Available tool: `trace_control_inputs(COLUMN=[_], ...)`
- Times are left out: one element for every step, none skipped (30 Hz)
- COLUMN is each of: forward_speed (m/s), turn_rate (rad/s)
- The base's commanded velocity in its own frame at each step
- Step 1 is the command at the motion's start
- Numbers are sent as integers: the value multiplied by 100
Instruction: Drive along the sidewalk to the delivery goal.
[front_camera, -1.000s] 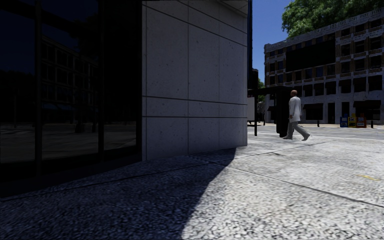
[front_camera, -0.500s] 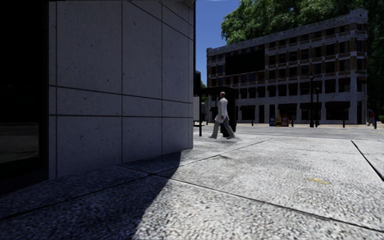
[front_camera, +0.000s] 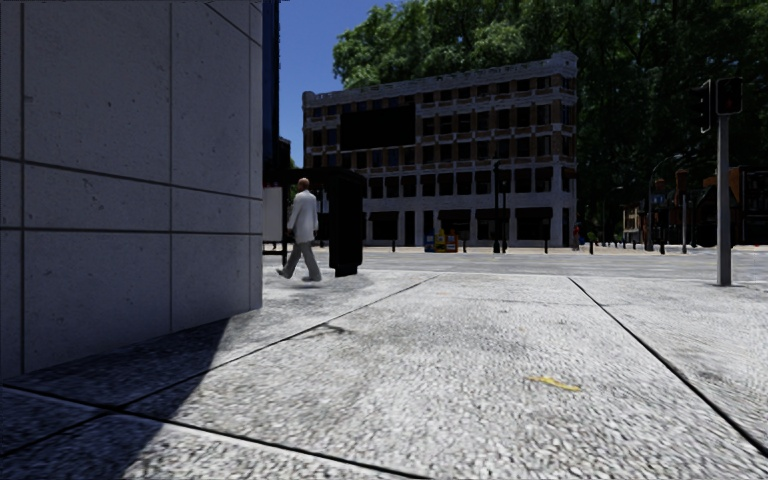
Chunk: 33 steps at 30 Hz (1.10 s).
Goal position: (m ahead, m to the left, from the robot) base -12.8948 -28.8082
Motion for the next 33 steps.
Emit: trace_control_inputs(forward_speed=[147, 147, 147, 147, 147, 147, 147, 147, 147, 147, 147, 147, 147, 147, 147, 147, 147, 147, 147, 147, 148, 150, 150, 152, 154, 157, 157, 160, 161, 162, 162, 162, 163], turn_rate=[-67, -67, -67, -67, -67, -67, -67, -67, -67, -67, -67, -67, -67, -67, -67, -67, -67, -67, -67, -67, -67, -67, -67, -67, -67, -67, -67, -67, -67, -67, -67, -67, -67])
